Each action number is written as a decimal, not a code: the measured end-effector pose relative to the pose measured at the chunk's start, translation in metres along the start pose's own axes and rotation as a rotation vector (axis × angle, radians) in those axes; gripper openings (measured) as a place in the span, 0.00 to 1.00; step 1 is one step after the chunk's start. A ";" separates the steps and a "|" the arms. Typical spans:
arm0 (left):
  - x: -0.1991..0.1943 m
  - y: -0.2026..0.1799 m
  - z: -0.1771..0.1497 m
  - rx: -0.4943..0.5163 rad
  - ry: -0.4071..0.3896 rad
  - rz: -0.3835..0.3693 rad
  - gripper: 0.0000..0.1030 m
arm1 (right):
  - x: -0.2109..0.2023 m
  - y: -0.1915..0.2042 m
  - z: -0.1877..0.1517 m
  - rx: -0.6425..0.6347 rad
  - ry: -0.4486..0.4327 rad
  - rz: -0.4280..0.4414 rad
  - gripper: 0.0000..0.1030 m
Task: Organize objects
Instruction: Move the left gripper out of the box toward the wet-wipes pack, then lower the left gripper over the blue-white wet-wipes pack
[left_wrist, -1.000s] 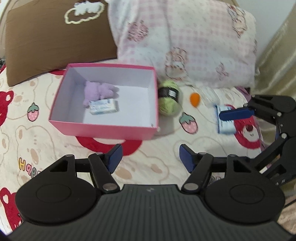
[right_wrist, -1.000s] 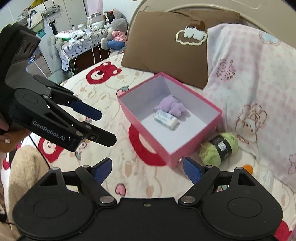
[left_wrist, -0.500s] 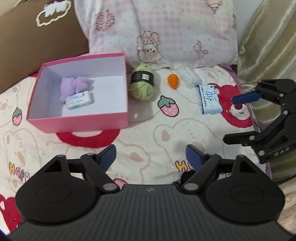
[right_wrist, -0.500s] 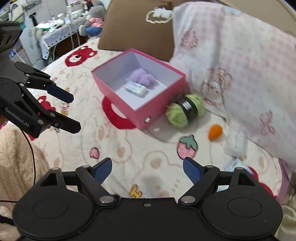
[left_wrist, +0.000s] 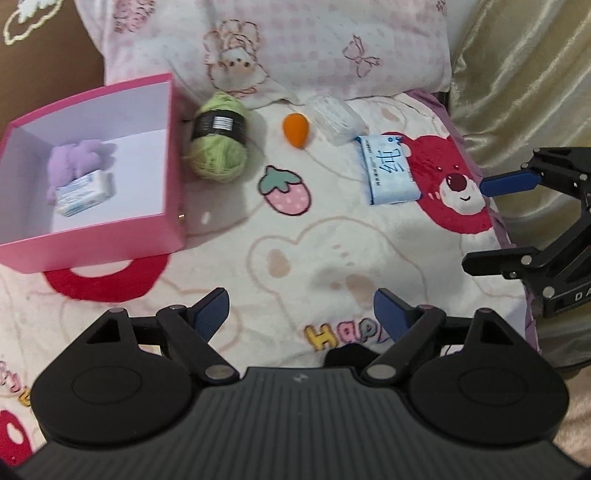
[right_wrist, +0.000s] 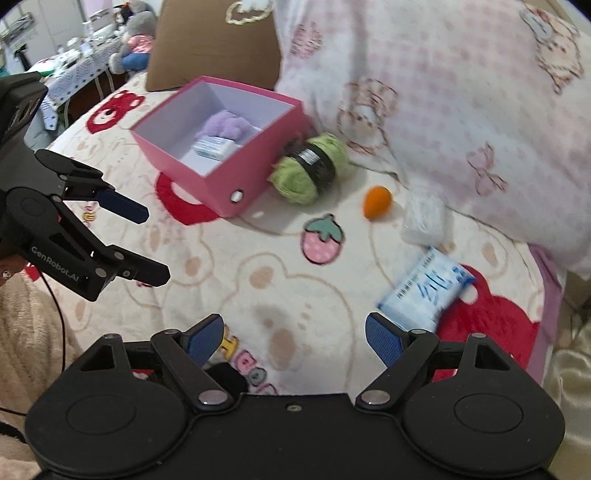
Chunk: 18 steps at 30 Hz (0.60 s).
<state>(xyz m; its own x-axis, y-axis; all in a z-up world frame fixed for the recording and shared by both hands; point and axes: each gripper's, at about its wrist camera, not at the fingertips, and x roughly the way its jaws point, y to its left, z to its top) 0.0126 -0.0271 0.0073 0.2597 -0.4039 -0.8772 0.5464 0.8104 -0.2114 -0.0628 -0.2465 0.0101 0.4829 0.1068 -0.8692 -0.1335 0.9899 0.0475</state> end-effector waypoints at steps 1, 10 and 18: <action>0.004 -0.002 0.002 0.001 -0.003 -0.005 0.83 | 0.001 -0.003 -0.002 -0.005 -0.002 -0.010 0.85; 0.038 -0.023 0.022 0.003 -0.045 -0.071 0.82 | 0.011 -0.067 -0.001 0.027 -0.042 0.028 0.84; 0.086 -0.041 0.043 0.000 -0.051 -0.055 0.82 | 0.006 -0.129 0.013 0.156 -0.197 0.065 0.84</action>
<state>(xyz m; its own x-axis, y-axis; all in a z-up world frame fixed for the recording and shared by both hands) 0.0471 -0.1139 -0.0409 0.2690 -0.4690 -0.8412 0.5612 0.7862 -0.2589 -0.0315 -0.3727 0.0049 0.6387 0.1712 -0.7502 -0.0418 0.9812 0.1883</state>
